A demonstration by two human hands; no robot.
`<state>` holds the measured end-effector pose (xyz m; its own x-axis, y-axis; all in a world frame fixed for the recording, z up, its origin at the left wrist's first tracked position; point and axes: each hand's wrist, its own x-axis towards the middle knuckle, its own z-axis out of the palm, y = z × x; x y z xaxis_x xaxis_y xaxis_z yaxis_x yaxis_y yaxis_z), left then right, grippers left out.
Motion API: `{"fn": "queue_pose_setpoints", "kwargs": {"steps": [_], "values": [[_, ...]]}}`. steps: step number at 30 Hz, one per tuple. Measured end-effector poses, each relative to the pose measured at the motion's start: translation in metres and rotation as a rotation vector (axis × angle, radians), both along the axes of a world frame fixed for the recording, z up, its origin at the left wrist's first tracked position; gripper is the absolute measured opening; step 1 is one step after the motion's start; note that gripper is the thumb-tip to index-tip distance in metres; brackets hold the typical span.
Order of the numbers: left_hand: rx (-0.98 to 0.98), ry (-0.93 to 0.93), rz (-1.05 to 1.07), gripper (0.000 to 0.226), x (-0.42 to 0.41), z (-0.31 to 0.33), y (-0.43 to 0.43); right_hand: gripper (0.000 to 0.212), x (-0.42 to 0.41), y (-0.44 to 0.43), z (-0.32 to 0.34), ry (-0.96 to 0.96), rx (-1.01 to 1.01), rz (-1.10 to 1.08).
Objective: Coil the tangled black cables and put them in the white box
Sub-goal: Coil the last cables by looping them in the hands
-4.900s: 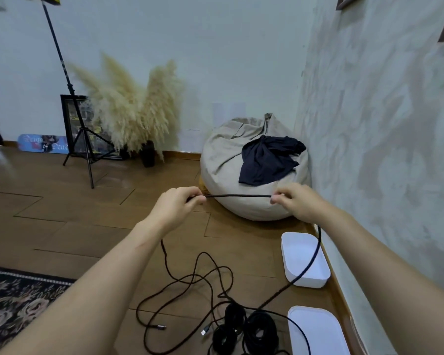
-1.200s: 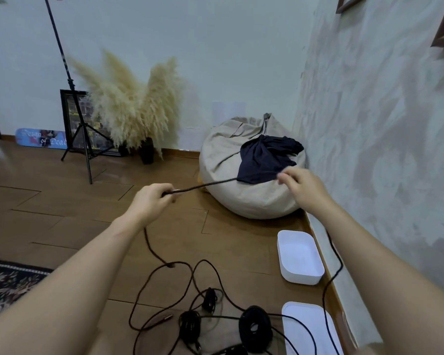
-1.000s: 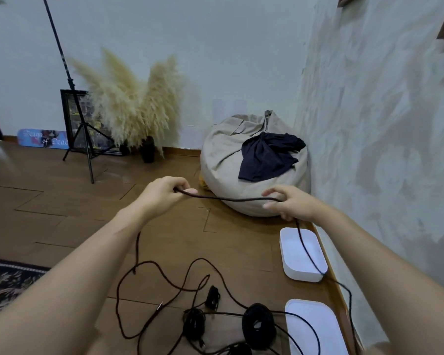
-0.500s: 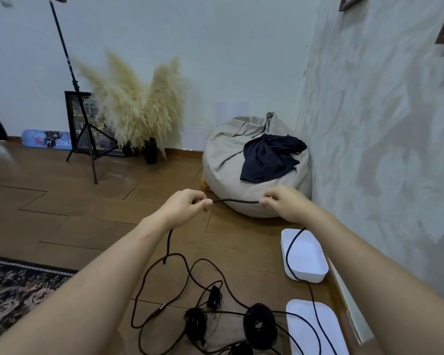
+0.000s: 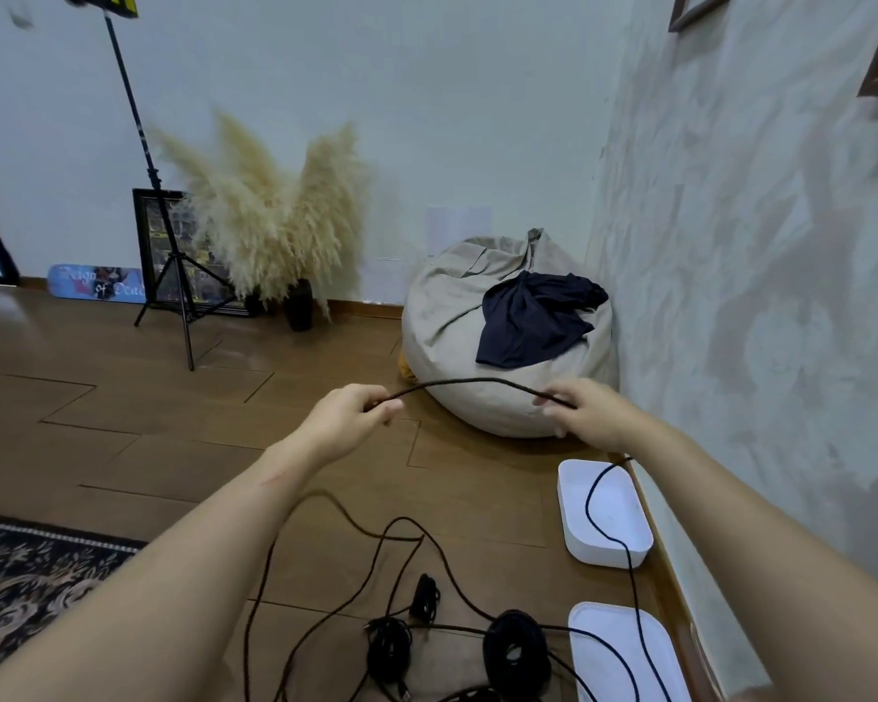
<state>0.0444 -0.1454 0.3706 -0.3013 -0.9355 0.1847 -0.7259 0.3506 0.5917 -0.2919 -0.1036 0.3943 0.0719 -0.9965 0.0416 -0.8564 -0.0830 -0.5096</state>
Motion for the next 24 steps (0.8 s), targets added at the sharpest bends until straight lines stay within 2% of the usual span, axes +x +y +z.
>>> {"fn": "queue_pose_setpoints", "kwargs": {"steps": [2, 4, 6, 9, 12, 16, 19, 22, 24], "values": [[-0.034, 0.002, -0.069, 0.034, -0.018, 0.008, 0.006, 0.023, 0.023, 0.006, 0.001, -0.155, 0.107, 0.12], [-0.077, -0.021, -0.151, 0.034, -0.039, 0.013, 0.012, 0.025, 0.048, 0.006, 0.004, -0.231, 0.058, 0.195], [-0.099, -0.032, -0.198, 0.036, -0.049, 0.014, 0.015, 0.012, 0.061, 0.004, 0.007, -0.181, -0.065, 0.235], [-0.088, 0.011, -0.188, 0.036, -0.045, 0.013, 0.015, 0.027, 0.056, 0.001, 0.006, -0.076, -0.138, 0.254], [-0.071, 0.01, -0.17, 0.032, -0.039, 0.013, 0.015, 0.028, 0.046, 0.002, 0.002, -0.021, -0.132, 0.214], [-0.071, 0.041, -0.148, 0.028, -0.037, 0.014, 0.015, 0.027, 0.045, 0.004, 0.006, -0.068, -0.133, 0.186], [-0.142, -0.019, 0.0, 0.028, -0.034, 0.013, 0.011, 0.024, 0.048, 0.008, 0.007, -0.127, -0.054, 0.182], [-0.199, -0.222, 0.245, 0.028, -0.019, 0.006, 0.001, 0.021, 0.045, 0.01, 0.005, -0.146, 0.028, 0.19], [-0.178, -0.326, 0.238, 0.024, -0.016, 0.0, -0.001, 0.02, 0.045, 0.01, 0.003, -0.181, 0.039, 0.209]]}}
